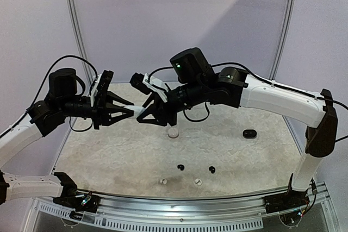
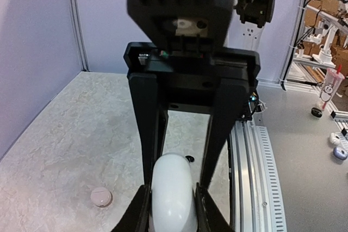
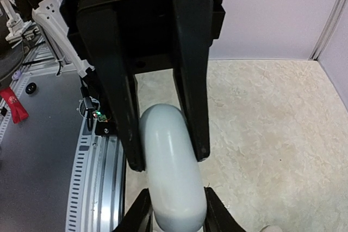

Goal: Insert the wireless bluetooth earbuds into the charging case

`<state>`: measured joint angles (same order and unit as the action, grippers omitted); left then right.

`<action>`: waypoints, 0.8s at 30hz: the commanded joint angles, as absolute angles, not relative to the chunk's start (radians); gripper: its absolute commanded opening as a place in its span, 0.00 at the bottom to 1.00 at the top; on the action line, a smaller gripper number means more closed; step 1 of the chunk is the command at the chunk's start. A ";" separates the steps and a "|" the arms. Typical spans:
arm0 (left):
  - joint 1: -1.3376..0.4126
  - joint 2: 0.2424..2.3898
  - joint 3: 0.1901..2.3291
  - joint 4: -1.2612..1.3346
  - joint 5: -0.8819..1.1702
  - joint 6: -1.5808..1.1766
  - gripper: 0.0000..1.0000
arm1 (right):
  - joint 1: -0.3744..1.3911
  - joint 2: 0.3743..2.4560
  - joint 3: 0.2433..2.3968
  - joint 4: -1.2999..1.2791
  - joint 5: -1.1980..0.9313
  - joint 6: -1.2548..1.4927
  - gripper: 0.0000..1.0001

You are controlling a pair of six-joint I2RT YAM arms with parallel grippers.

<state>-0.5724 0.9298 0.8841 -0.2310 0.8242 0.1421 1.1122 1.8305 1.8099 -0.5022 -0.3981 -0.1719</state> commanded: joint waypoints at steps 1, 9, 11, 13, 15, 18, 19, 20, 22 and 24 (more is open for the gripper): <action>-0.586 0.931 0.901 -0.242 0.837 0.156 0.00 | 1.112 1.850 1.838 -0.494 -0.417 -0.156 0.25; -0.578 0.918 0.871 -0.269 0.859 0.146 0.61 | 1.108 1.823 1.811 -0.498 -0.383 -0.187 0.00; -0.568 0.908 0.845 -0.273 0.875 0.177 0.75 | 1.108 1.804 1.797 -0.493 -0.373 -0.200 0.00; -0.566 0.898 0.821 -0.253 0.879 0.194 0.76 | 1.107 1.789 1.785 -0.480 -0.368 -0.211 0.00; -0.566 0.899 0.808 -0.228 0.883 0.193 0.75 | 1.106 1.776 1.777 -0.472 -0.370 -0.217 0.00; -0.566 0.905 0.793 -0.191 0.882 0.167 0.59 | 1.106 1.771 1.778 -0.469 -0.373 -0.224 0.00; -0.566 0.905 0.788 -0.177 0.882 0.156 0.53 | 1.107 1.771 1.777 -0.468 -0.374 -0.224 0.00; -0.566 0.905 0.781 -0.166 0.884 0.147 0.49 | 1.106 1.771 1.776 -0.467 -0.376 -0.223 0.00; -0.566 0.906 0.774 -0.147 0.888 0.133 0.42 | 1.106 1.770 1.773 -0.461 -0.381 -0.221 0.00; -0.566 0.906 0.773 -0.131 0.891 0.122 0.32 | 1.107 1.770 1.770 -0.457 -0.381 -0.220 0.00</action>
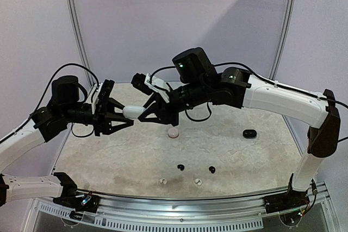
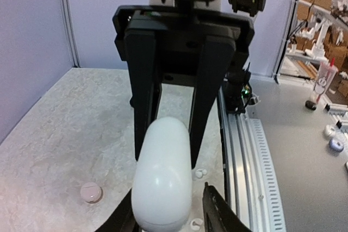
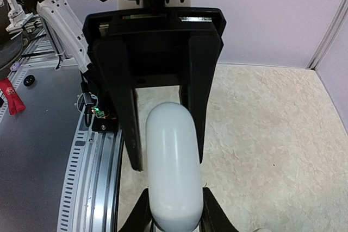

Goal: Insert the wireless bluetooth earbuds into the charging case

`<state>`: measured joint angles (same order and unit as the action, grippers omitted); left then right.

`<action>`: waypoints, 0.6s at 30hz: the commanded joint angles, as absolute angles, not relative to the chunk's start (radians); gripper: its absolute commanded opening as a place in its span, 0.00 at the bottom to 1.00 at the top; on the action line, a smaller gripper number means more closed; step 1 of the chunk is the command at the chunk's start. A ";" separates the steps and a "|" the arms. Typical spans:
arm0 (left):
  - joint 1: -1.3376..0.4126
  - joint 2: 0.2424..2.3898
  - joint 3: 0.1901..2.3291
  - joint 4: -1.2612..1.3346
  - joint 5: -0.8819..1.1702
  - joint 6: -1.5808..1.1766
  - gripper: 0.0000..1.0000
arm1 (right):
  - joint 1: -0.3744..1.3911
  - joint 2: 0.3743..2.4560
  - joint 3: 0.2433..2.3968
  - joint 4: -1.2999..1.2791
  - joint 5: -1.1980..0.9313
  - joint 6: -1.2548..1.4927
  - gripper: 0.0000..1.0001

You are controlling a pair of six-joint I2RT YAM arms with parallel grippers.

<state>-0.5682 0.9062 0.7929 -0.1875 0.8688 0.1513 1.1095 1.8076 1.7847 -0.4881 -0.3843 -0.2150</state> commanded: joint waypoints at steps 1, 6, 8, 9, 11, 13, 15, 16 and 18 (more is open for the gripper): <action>-0.566 0.906 0.773 -0.125 0.889 0.117 0.30 | 1.106 1.769 1.769 -0.455 -0.380 -0.220 0.00; -0.568 0.904 0.771 -0.103 0.891 0.100 0.14 | 1.107 1.772 1.769 -0.452 -0.377 -0.217 0.00; -0.568 0.904 0.768 -0.100 0.891 0.095 0.02 | 1.106 1.772 1.767 -0.450 -0.376 -0.216 0.00; -0.568 0.903 0.767 -0.098 0.890 0.094 0.00 | 1.107 1.771 1.767 -0.447 -0.376 -0.216 0.00; -0.568 0.901 0.765 -0.098 0.890 0.089 0.00 | 1.106 1.771 1.767 -0.442 -0.376 -0.215 0.00; -0.568 0.900 0.765 -0.097 0.884 0.087 0.00 | 1.107 1.769 1.765 -0.436 -0.367 -0.215 0.02; -0.568 0.898 0.765 -0.093 0.874 0.088 0.00 | 1.106 1.769 1.762 -0.429 -0.329 -0.201 0.37; -0.568 0.897 0.765 -0.093 0.873 0.093 0.00 | 1.106 1.770 1.762 -0.430 -0.316 -0.195 0.55; -0.569 0.895 0.769 -0.102 0.878 0.121 0.00 | 1.106 1.774 1.762 -0.429 -0.297 -0.196 0.67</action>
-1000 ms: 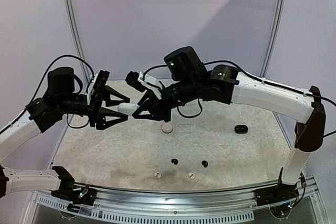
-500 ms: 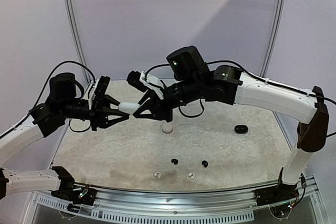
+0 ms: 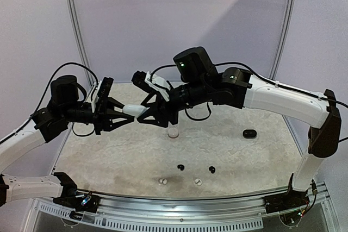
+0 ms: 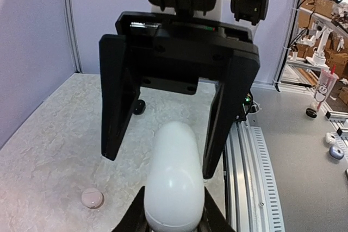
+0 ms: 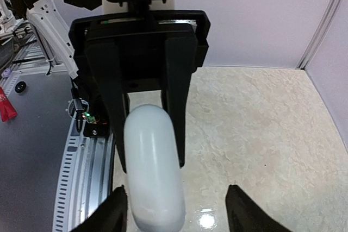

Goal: Insert the wireless bluetooth earbuds into the charging case

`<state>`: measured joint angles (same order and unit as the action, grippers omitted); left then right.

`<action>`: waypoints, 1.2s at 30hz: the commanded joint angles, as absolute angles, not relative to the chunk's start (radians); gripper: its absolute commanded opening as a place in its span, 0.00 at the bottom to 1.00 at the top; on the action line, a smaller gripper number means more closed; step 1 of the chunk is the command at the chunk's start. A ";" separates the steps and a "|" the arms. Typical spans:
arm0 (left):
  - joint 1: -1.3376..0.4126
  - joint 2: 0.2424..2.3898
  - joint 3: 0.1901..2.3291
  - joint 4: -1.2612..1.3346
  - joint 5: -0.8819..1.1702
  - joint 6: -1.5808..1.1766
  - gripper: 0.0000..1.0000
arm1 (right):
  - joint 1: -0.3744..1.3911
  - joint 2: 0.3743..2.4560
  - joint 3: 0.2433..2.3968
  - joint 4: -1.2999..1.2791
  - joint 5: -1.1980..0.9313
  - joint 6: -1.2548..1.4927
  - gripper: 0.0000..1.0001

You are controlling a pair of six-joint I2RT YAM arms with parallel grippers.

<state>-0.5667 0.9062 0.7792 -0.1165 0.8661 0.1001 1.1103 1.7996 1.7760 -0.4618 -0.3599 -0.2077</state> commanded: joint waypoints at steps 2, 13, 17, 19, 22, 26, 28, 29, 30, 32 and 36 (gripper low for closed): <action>-0.572 0.894 0.774 -0.108 0.881 0.145 0.00 | 1.106 1.781 1.769 -0.424 -0.291 -0.193 0.69; -0.584 0.887 0.817 -0.336 0.862 0.449 0.00 | 1.106 1.804 1.801 -0.420 -0.256 -0.198 0.69; -0.586 0.883 0.819 -0.345 0.854 0.477 0.00 | 1.104 1.806 1.801 -0.426 -0.248 -0.200 0.69; -0.587 0.885 0.821 -0.347 0.858 0.479 0.00 | 1.101 1.810 1.801 -0.427 -0.244 -0.194 0.69; -0.588 0.885 0.823 -0.353 0.857 0.480 0.00 | 1.090 1.814 1.804 -0.427 -0.247 -0.170 0.67; -0.588 0.886 0.825 -0.354 0.857 0.486 0.00 | 1.082 1.818 1.804 -0.432 -0.247 -0.154 0.66; -0.588 0.887 0.825 -0.354 0.860 0.489 0.00 | 1.076 1.823 1.804 -0.433 -0.248 -0.142 0.65; -0.588 0.887 0.825 -0.356 0.859 0.491 0.00 | 1.073 1.824 1.805 -0.435 -0.247 -0.137 0.64; -0.588 0.888 0.825 -0.359 0.860 0.492 0.00 | 1.072 1.825 1.806 -0.435 -0.245 -0.123 0.63; -0.588 0.889 0.824 -0.364 0.859 0.496 0.00 | 1.063 1.827 1.806 -0.435 -0.243 -0.106 0.61; -0.588 0.890 0.823 -0.359 0.861 0.498 0.00 | 1.061 1.830 1.802 -0.445 -0.238 -0.099 0.60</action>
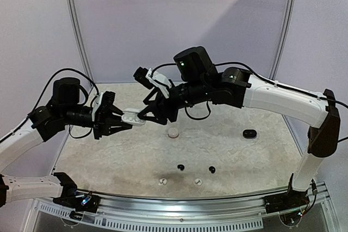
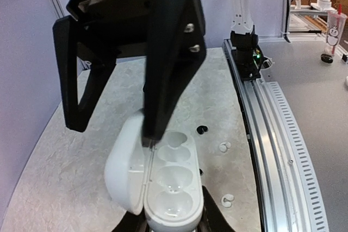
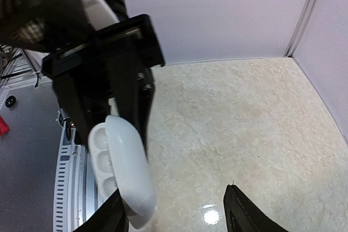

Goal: Insert the wireless bluetooth earbuds into the charging case

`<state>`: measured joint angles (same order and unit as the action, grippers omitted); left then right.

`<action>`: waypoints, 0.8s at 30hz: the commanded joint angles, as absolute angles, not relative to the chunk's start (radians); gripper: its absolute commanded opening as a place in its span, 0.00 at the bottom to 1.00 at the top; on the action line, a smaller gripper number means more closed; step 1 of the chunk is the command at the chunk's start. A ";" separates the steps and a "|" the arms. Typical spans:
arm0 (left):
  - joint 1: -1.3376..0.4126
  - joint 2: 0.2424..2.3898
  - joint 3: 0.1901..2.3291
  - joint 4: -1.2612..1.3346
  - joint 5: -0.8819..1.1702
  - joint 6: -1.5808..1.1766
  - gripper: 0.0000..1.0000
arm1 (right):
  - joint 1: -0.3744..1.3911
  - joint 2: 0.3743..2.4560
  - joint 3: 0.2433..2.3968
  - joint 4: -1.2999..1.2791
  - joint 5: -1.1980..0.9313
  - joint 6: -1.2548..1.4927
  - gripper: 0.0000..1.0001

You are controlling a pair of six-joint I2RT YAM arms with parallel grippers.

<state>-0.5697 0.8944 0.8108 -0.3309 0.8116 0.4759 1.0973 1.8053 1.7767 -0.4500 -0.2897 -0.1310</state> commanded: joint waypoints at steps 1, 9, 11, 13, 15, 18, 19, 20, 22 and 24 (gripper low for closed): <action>-0.588 0.891 0.822 -0.361 0.861 0.498 0.00 | 1.058 1.831 1.802 -0.446 -0.235 -0.096 0.60; -0.588 0.887 0.807 -0.316 0.846 0.431 0.00 | 1.051 1.833 1.795 -0.448 -0.283 -0.093 0.63; -0.586 0.889 0.793 -0.274 0.837 0.360 0.00 | 1.052 1.833 1.796 -0.448 -0.303 -0.096 0.65; -0.583 0.890 0.767 -0.223 0.824 0.284 0.00 | 1.052 1.835 1.798 -0.444 -0.321 -0.099 0.67; -0.581 0.892 0.739 -0.179 0.818 0.231 0.00 | 1.052 1.836 1.799 -0.436 -0.337 -0.099 0.68; -0.579 0.894 0.724 -0.148 0.817 0.189 0.00 | 1.051 1.836 1.806 -0.437 -0.350 -0.101 0.69; -0.577 0.896 0.724 -0.149 0.818 0.187 0.00 | 1.049 1.835 1.809 -0.437 -0.354 -0.101 0.69; -0.576 0.898 0.724 -0.149 0.820 0.187 0.00 | 1.049 1.835 1.811 -0.438 -0.359 -0.101 0.70; -0.574 0.901 0.725 -0.149 0.821 0.185 0.00 | 1.048 1.832 1.817 -0.439 -0.369 -0.102 0.70; -0.571 0.902 0.724 -0.146 0.821 0.177 0.00 | 1.046 1.829 1.821 -0.441 -0.375 -0.104 0.70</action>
<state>-0.5732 0.8970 0.7349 -0.1860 0.8120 0.2218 1.0554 1.8175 1.7828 -0.4473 -0.3447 -0.1055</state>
